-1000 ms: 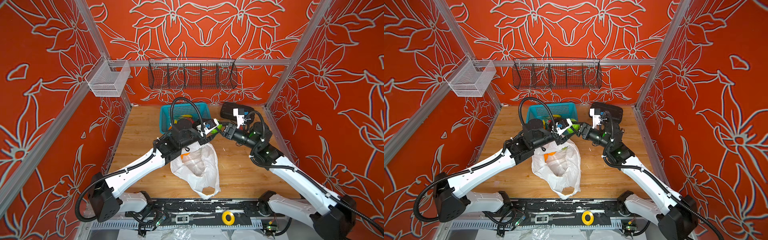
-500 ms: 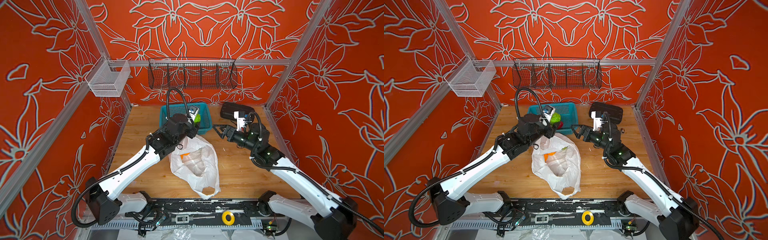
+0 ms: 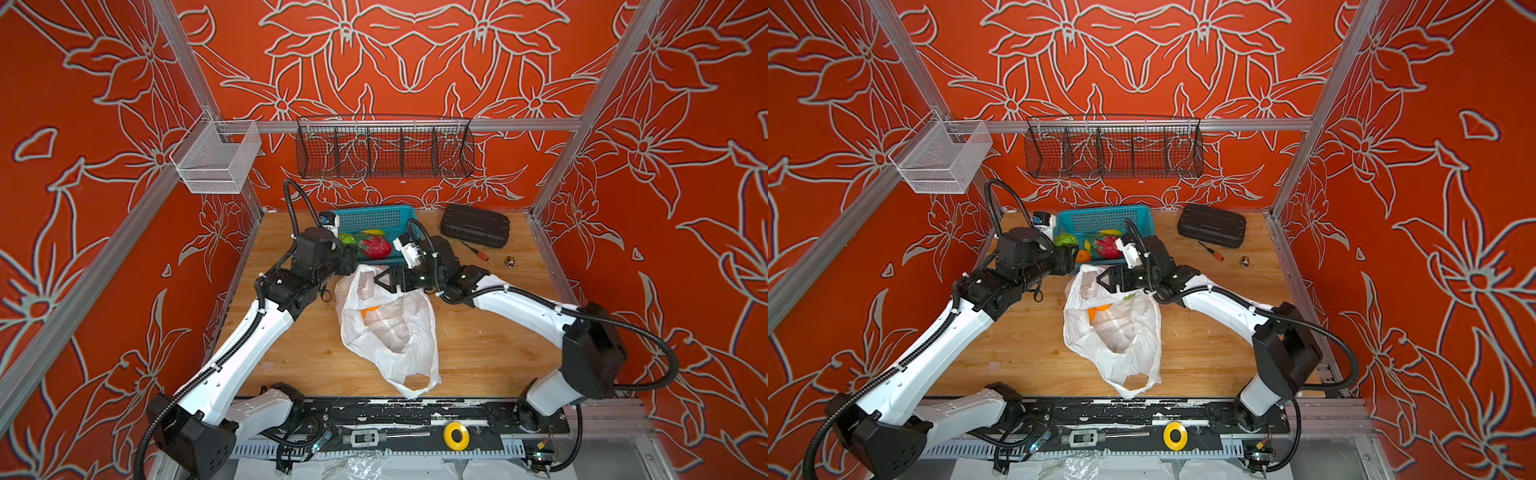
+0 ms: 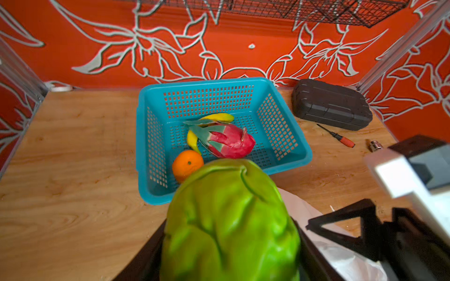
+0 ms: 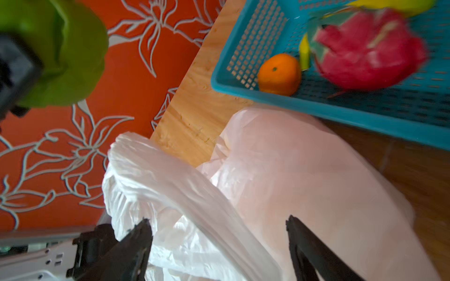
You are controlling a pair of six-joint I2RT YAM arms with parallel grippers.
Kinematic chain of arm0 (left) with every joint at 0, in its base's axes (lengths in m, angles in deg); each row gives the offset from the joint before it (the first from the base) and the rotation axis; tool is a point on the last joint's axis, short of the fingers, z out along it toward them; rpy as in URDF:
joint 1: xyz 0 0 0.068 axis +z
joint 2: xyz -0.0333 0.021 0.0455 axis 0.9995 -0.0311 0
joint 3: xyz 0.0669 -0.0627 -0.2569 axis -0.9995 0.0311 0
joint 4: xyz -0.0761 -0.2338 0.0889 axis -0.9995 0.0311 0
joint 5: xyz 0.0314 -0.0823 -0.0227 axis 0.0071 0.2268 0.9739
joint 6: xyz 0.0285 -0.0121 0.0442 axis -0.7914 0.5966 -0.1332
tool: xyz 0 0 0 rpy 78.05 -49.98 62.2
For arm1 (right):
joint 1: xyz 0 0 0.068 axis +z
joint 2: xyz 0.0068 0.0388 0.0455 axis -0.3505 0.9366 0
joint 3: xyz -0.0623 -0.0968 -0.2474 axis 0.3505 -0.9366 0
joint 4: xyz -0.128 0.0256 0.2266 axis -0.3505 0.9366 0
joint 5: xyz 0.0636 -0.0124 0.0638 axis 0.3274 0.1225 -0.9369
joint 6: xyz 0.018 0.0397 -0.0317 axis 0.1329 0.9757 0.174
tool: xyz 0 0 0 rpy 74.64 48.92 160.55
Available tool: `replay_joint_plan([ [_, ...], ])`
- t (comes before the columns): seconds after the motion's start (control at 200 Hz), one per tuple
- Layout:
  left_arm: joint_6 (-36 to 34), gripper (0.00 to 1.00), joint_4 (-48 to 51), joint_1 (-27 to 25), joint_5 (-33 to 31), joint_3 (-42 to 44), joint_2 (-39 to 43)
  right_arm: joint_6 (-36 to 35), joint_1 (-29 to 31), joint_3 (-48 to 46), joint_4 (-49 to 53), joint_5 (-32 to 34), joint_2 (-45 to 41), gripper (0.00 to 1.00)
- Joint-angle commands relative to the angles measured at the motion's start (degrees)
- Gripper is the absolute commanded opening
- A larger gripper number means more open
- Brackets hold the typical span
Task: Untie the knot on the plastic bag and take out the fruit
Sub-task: 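Carry green fruit to basket with left gripper while right gripper holds bag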
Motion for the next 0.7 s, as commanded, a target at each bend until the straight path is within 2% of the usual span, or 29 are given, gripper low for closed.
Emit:
replay_joint_plan([
  [0.0, 4.8, 0.39, 3.3, 2.0, 2.7, -0.8, -0.1, -4.9, 2.5, 2.2, 4.6, -5.8, 4.0, 0.79],
  [0.15, 7.0, 0.38, 5.5, 4.5, 4.2, -2.3, -2.4, -5.0, 4.5, -0.6, 6.0, -7.9, 7.6, 0.66],
  [0.38, 7.1, 0.37, 5.5, 6.7, 6.0, -3.9, -7.7, -4.6, 5.2, -7.8, 6.8, -6.9, 7.5, 0.50],
  [0.626, 5.1, 0.34, 4.2, 9.9, 7.3, -9.6, -18.2, -4.5, 5.3, -13.1, 7.8, -4.4, 4.1, 0.49],
  [0.696, 4.0, 0.34, 4.1, 10.3, 7.3, -12.0, -22.4, -3.7, 5.4, -13.8, 7.5, -4.0, 2.6, 0.56],
])
